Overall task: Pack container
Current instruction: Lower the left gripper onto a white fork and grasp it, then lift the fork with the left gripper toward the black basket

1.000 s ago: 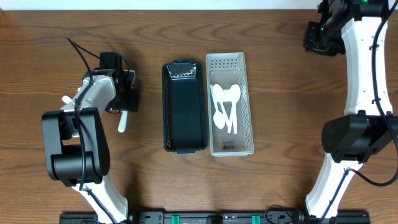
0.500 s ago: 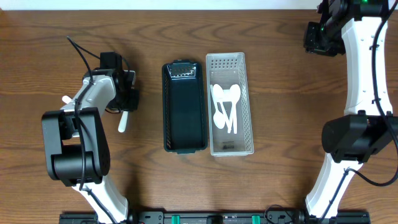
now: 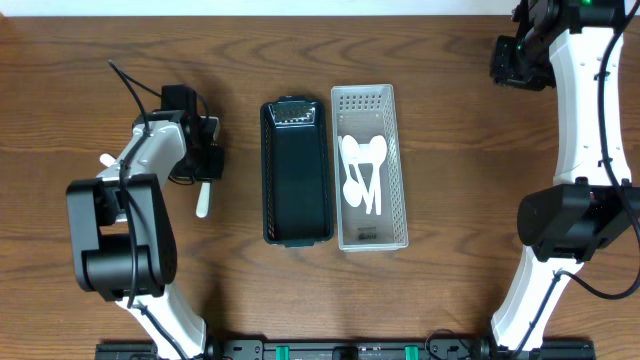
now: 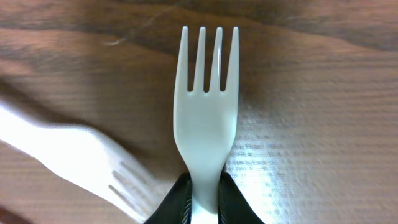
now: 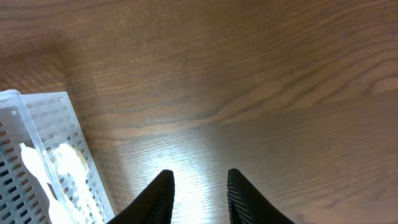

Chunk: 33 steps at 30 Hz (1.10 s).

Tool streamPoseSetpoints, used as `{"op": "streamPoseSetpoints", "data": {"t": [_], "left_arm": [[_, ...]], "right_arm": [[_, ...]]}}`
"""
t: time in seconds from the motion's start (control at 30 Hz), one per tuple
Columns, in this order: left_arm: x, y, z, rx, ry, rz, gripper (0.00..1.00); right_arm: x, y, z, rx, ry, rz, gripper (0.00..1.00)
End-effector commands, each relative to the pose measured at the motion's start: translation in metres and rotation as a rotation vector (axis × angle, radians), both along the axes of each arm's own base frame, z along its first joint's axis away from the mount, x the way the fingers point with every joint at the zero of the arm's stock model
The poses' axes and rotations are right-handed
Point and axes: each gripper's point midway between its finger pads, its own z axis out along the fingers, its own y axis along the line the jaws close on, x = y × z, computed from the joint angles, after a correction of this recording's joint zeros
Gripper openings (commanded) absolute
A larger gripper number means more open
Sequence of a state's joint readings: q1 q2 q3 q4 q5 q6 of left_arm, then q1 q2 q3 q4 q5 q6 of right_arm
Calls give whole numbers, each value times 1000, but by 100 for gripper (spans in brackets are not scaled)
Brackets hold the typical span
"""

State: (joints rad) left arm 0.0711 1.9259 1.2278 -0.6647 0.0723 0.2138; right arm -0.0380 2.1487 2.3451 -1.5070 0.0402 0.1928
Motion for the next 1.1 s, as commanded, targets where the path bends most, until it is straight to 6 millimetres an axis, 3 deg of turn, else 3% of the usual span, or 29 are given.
{"op": "streamPoseSetpoints", "data": {"t": [0.0,0.27,0.4,0.57,0.7,0.8,1.07], "left_arm": [[8,0,41,0,-105,3,11],[5,-11,137,-8,-329,40,7],[-9,-45,177,-48,-394,14,6],[-27,-107,199,-138,-433,-35,6],[-40,-158,194,-187,-406,-132,6],[-43,-183,178,-194,-361,-173,6],[-31,-195,103,-146,-182,-116,6]], "right_arm": [[1,-3,6,-20,-15,10,31],[1,-3,6,-23,-14,22,31],[1,-3,6,-29,-13,43,31],[0,-10,8,-32,-19,36,29],[-3,-27,14,-34,-29,0,29],[-10,-38,17,-33,-17,-26,29],[-19,-46,16,-30,11,-46,29]]}}
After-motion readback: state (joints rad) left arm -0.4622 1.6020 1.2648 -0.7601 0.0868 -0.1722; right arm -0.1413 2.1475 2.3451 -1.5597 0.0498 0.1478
